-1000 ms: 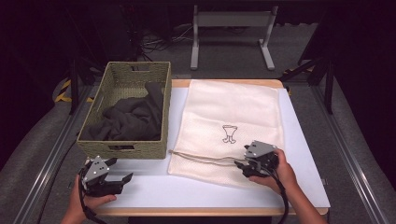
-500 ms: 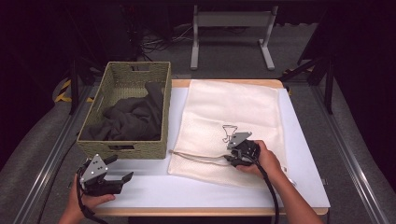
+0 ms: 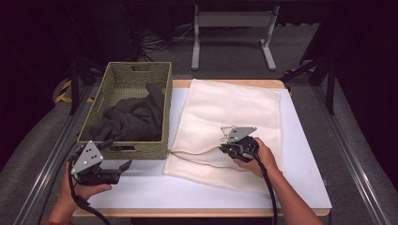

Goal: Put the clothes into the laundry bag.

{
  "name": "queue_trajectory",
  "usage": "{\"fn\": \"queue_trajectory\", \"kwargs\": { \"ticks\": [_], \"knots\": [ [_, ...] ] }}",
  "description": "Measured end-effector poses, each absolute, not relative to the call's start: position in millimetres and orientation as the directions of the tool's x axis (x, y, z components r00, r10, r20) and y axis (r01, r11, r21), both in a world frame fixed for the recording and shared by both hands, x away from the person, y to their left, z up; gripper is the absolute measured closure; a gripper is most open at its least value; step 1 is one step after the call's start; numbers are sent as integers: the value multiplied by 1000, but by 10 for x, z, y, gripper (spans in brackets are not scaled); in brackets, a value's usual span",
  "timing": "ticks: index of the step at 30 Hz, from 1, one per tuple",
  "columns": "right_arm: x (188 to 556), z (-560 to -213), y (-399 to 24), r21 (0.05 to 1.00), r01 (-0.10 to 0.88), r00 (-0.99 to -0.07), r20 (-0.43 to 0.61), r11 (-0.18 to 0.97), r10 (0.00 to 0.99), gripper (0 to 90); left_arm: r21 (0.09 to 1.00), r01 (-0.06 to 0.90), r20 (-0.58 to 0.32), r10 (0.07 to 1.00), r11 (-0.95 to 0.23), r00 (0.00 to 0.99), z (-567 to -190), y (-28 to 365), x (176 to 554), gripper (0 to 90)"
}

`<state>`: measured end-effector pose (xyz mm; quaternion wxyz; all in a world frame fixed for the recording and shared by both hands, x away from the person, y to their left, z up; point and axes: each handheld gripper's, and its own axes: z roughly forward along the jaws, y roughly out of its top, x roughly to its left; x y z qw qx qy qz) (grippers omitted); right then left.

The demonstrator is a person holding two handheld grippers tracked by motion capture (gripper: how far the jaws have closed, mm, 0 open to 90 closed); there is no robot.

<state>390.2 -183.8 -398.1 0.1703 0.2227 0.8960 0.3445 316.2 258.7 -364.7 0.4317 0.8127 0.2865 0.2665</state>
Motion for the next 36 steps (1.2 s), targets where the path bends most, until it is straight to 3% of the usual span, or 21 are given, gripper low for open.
{"fn": "queue_trajectory", "kwargs": {
  "ticks": [3, 6, 9, 11, 19, 24, 27, 31, 33, 36],
  "knots": [
    [3895, -3923, -1820, 710, 271, -833, -164, 650, 528, 860, 844, 224, 224, 699, -488, 679, -3532, 2539, 3305, 105],
    [3879, -3915, -1829, 728, 275, -827, -154, 628, 541, 858, 805, 286, 204, 695, -519, 689, -3451, 2477, 3592, 58],
    [3848, -3883, -1835, 735, 269, -825, -158, 623, 542, 855, 742, 350, 220, 701, -572, 679, -3437, 2399, 3893, 64],
    [3826, -3865, -1843, 739, 264, -823, -162, 620, 544, 852, 694, 402, 182, 686, -597, 704, -3440, 2334, 4109, 49],
    [3814, -3874, -1917, 761, 261, -839, -125, 594, 529, 836, 516, 439, 219, 608, -736, 763, -3480, 2102, 4552, 42],
    [3819, -3891, -1938, 760, 264, -844, -116, 595, 523, 824, 402, 501, 174, 601, -767, 780, -3618, 2033, 4802, 1],
    [3813, -3895, -1940, 759, 265, -843, -116, 594, 525, 822, 364, 549, 106, 619, -753, 778, -3752, 2029, 4933, 0],
    [3820, -3908, -1950, 757, 272, -842, -112, 595, 528, 823, 256, 554, 2, 574, -792, 819, -3908, 1965, 4983, 0],
    [3821, -3906, -1961, 757, 275, -838, -113, 592, 534, 824, 234, 579, -19, 592, -781, 806, -3937, 1972, 5009, 0],
    [3821, -3898, -1979, 759, 278, -829, -120, 588, 546, 827, 186, 602, 20, 615, -777, 788, -4005, 1908, 5008, 1]
  ]
}}
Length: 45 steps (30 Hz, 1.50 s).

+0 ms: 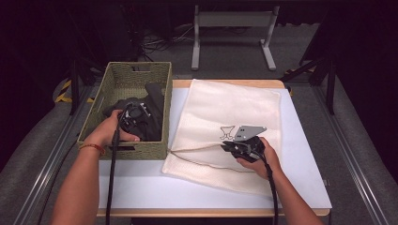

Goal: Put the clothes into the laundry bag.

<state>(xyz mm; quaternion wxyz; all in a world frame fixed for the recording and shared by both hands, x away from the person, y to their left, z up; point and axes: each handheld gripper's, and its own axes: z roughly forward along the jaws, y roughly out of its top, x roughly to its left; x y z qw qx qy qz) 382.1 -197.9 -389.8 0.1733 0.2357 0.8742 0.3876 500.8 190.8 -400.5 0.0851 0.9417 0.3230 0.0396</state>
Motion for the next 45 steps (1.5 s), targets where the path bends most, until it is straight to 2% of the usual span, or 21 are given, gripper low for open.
{"fn": "queue_trajectory", "kwargs": {
  "ticks": [2, 6, 12, 15, 21, 25, 28, 32, 37, 42, 45],
  "knots": [
    [3822, -3891, -1992, 762, 278, -821, -128, 585, 556, 836, 172, 595, 69, 612, -785, 788, -3995, 1880, 4990, 29],
    [3820, -3882, -2005, 769, 283, -811, -127, 573, 571, 836, 179, 578, 88, 598, -796, 797, -3954, 1902, 4980, 201],
    [3801, -3890, -1980, 763, 279, -813, -136, 583, 567, 836, 271, 551, 174, 603, -789, 778, -3856, 1957, 4923, 458],
    [3803, -3889, -1985, 766, 278, -812, -135, 580, 568, 836, 314, 551, 216, 624, -773, 751, -3823, 1985, 4911, 526],
    [3799, -3881, -1989, 768, 276, -809, -138, 577, 571, 841, 349, 524, 328, 625, -777, 708, -3748, 2006, 4875, 591],
    [3796, -3876, -1989, 772, 275, -804, -142, 573, 577, 852, 436, 497, 366, 653, -750, 663, -3645, 2069, 4781, 625],
    [3796, -3868, -1997, 780, 275, -797, -141, 562, 587, 853, 546, 469, 338, 695, -694, 635, -3539, 2201, 4681, 641],
    [3791, -3852, -2007, 788, 274, -791, -142, 551, 595, 853, 647, 418, 318, 723, -638, 613, -3430, 2364, 4508, 649],
    [3789, -3844, -2006, 794, 275, -786, -140, 543, 602, 854, 727, 351, 328, 747, -591, 579, -3380, 2448, 4298, 652],
    [3781, -3834, -2015, 801, 270, -782, -141, 535, 607, 855, 819, 282, 289, 784, -499, 550, -3291, 2553, 4117, 654],
    [3785, -3830, -2024, 806, 271, -779, -137, 526, 612, 857, 842, 246, 285, 784, -480, 552, -3232, 2572, 4035, 655]
  ]
}}
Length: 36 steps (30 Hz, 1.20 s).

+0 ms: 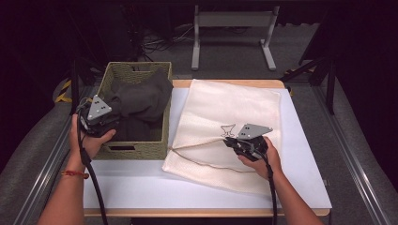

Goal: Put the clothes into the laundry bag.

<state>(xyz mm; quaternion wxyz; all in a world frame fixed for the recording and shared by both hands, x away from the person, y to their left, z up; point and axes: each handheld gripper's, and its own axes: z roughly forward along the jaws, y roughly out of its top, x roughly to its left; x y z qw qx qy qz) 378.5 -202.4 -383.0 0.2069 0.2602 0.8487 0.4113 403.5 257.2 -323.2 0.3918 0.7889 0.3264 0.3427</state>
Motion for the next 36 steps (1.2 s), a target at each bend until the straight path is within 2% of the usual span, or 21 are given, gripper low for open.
{"fn": "queue_trajectory", "kwargs": {
  "ticks": [6, 19, 28, 33, 36],
  "knots": [
    [3781, -3811, -2030, 813, 270, -772, -138, 516, 621, 860, 900, 192, 230, 799, -392, 555, -3128, 2606, 3854, 657],
    [3786, -3763, -2067, 836, 268, -753, -129, 480, 645, 863, 954, 46, 207, 764, -295, 611, -2651, 2572, 3325, 660],
    [3818, -3706, -2052, 850, 268, -732, -126, 453, 670, 866, 941, 11, 242, 696, -338, 676, -2545, 2496, 2824, 658],
    [3848, -3689, -2038, 852, 271, -725, -125, 448, 677, 866, 938, 5, 237, 650, -348, 722, -2633, 2457, 2544, 657],
    [3856, -3683, -2031, 853, 274, -721, -122, 443, 682, 866, 915, 34, 241, 611, -403, 754, -2787, 2287, 2479, 656]
  ]
}}
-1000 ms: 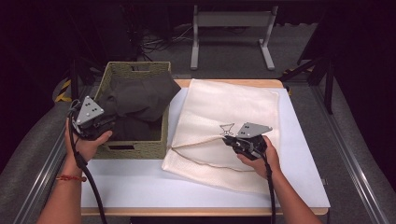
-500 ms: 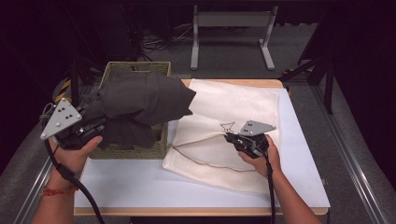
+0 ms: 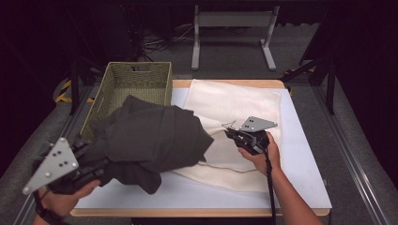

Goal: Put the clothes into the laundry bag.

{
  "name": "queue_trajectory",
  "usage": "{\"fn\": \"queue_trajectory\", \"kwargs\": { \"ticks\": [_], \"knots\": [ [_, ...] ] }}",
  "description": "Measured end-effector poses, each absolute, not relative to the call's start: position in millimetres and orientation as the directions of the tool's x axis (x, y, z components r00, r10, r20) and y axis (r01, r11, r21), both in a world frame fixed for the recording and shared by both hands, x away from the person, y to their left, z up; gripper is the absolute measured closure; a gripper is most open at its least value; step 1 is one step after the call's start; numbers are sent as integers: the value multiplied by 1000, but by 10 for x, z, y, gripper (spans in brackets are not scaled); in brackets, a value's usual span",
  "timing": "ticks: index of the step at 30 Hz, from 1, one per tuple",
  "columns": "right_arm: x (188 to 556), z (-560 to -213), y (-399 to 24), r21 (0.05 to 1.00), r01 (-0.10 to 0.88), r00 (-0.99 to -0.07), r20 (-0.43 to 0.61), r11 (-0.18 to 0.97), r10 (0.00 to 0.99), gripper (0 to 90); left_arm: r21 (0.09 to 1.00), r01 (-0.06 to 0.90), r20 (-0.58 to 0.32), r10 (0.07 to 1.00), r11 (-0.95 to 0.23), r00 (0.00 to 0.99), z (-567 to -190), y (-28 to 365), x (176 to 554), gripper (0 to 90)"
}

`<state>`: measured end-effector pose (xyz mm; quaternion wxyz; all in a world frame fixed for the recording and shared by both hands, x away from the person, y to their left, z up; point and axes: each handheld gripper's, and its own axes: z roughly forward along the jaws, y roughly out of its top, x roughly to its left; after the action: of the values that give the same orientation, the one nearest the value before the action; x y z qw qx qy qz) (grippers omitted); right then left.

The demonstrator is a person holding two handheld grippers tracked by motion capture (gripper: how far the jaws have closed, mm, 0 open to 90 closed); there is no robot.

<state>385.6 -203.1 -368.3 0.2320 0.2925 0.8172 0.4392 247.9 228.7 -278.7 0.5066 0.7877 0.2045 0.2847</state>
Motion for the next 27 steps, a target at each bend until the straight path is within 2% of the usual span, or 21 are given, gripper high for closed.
{"fn": "queue_trajectory", "kwargs": {
  "ticks": [7, 18, 25, 27],
  "knots": [
    [3856, -3679, -2001, 854, 273, -721, -122, 442, 682, 867, 871, 105, 205, 550, -479, 810, -3131, 1805, 2630, 654],
    [3830, -3617, -1982, 863, 265, -731, -110, 429, 673, 869, 788, 150, 134, 405, -597, 904, -3551, 737, 2963, 648],
    [3798, -3557, -1983, 874, 263, -751, -80, 408, 656, 873, 747, 233, 48, 400, -623, 915, -3759, 305, 3333, 642],
    [3786, -3540, -1971, 874, 261, -756, -78, 409, 650, 876, 735, 238, 55, 406, -635, 912, -3784, 189, 3389, 640]
  ]
}}
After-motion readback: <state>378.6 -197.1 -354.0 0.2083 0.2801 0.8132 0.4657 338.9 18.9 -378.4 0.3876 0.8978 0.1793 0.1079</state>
